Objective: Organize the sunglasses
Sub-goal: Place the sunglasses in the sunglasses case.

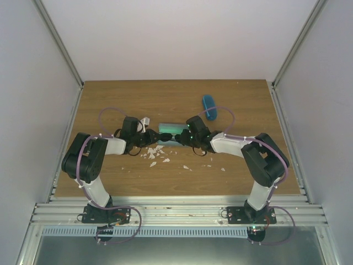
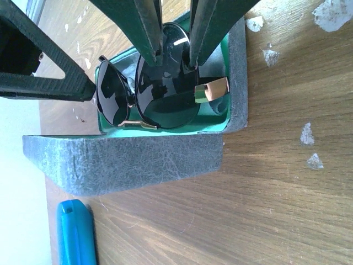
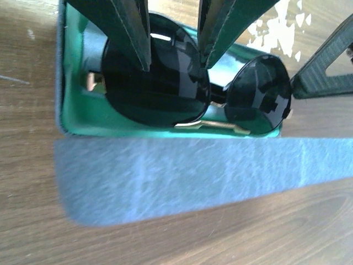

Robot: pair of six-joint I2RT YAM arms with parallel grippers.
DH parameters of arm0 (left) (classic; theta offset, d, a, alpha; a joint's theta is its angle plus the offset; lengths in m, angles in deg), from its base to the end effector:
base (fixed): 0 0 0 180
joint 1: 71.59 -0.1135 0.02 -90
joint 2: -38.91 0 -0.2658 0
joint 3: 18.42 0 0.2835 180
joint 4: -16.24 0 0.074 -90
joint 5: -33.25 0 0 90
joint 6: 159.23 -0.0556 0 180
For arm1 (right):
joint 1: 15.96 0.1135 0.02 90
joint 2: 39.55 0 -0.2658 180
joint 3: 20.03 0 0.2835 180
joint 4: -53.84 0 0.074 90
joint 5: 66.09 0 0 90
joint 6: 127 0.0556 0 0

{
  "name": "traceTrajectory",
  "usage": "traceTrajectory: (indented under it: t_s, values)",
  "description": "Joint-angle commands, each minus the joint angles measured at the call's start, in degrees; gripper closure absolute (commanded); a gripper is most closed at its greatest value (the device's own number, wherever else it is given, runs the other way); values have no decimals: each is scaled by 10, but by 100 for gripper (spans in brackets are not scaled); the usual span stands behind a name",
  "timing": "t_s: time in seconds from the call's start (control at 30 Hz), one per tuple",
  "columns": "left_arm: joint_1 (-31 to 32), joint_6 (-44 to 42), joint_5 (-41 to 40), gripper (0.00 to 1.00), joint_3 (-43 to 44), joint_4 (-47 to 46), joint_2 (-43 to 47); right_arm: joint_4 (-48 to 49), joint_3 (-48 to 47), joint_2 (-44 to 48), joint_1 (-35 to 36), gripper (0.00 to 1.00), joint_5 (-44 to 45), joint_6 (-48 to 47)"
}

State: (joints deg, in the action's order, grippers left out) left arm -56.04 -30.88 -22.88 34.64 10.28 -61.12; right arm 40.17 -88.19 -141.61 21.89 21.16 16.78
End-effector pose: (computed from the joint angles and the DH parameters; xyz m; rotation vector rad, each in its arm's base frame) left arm 0.3293 -0.1238 0.0891 -0.1474 2.4091 -1.1426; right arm 0.3128 0.2465 0.1197 0.3306 2.5345 0.7542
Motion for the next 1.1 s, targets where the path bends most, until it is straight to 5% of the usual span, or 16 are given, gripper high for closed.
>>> traceTrajectory:
  t_s: [0.0, 0.63, 1.07]
  values:
    - [4, -7, 10, 84, -9, -9, -7, -13, -22, -3, 13, 74, -48, -46]
    - [10, -3, 4, 85, -22, -6, 5, -161, -103, -49, 39, 79, 2, -62]
    - [10, -5, 2, 83, 0, 2, -5, -168, -118, -65, 39, 80, 38, -51]
